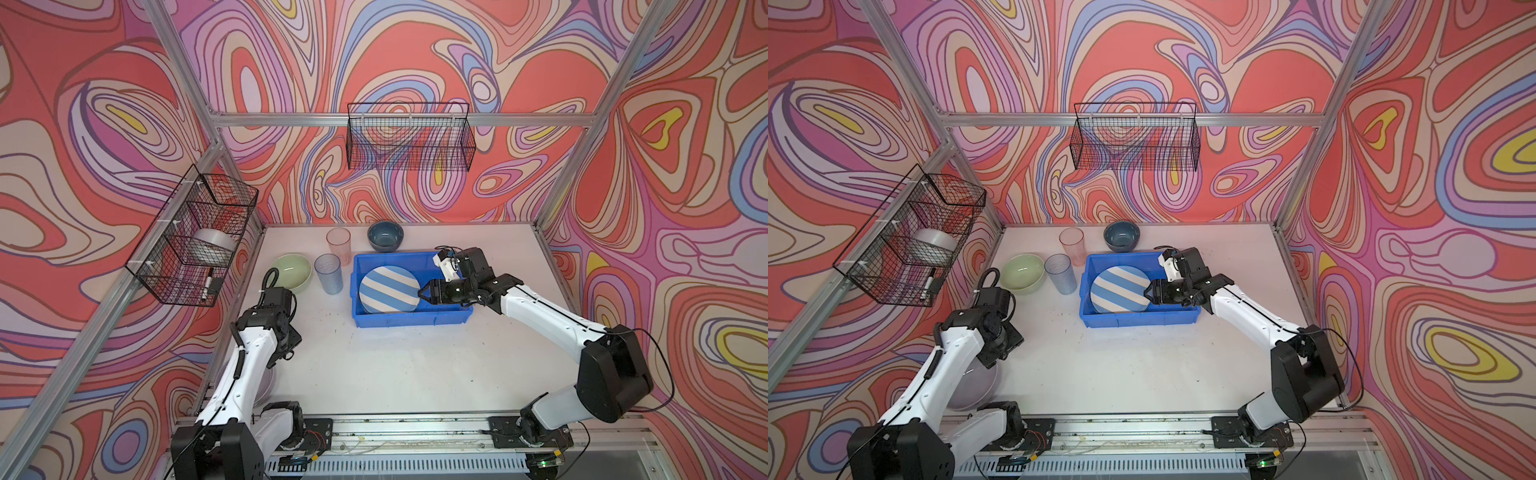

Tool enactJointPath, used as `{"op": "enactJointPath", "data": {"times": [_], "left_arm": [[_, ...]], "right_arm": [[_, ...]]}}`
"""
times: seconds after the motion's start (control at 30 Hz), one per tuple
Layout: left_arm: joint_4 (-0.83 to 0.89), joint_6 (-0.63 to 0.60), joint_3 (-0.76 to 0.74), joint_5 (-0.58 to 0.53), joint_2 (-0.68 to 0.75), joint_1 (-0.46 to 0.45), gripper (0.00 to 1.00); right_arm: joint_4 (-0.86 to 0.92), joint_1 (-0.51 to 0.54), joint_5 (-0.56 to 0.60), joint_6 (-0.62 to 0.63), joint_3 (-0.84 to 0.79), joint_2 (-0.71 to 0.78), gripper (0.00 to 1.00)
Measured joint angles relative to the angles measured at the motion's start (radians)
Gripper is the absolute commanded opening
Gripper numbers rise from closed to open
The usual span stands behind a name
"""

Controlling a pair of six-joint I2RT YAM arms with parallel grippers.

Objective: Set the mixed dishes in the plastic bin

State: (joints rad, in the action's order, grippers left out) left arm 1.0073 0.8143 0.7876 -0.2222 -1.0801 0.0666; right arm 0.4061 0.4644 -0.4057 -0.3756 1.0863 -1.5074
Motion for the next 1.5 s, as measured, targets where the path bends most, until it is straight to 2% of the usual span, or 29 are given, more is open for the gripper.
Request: {"op": "enactJointPath", "data": {"times": [0.47,0.73,0.8,0.93,1.07,1.13,1.5], "left_arm": [[-0.122,0.054,-0.115,-0.108,-0.096,0.000,0.61],[-0.204,0.032,-0.146,-0.103,-0.154,0.005,0.38],[-0.227,0.009,-0.152,-0.081,-0.167,0.006,0.23],[-0.250,-0.035,-0.153,-0.037,-0.197,0.006,0.09],[-0.245,-0.071,-0.146,-0.043,-0.184,0.007,0.06],[-0.243,-0.081,-0.147,-0.044,-0.178,0.009,0.00],[-0.244,-0.144,-0.153,0.014,-0.130,0.014,0.00]], "right_arm": [[0.093,0.000,-0.006,0.008,0.015,0.006,0.63],[0.117,0.000,-0.002,-0.014,0.015,0.027,0.63],[0.124,0.000,-0.001,-0.020,0.015,0.031,0.63],[0.135,0.000,0.011,-0.030,0.016,0.035,0.63],[0.143,0.000,0.021,-0.035,0.016,0.035,0.63],[0.143,0.000,0.023,-0.037,0.016,0.035,0.62],[0.142,0.000,0.024,-0.049,0.016,0.035,0.63]]}}
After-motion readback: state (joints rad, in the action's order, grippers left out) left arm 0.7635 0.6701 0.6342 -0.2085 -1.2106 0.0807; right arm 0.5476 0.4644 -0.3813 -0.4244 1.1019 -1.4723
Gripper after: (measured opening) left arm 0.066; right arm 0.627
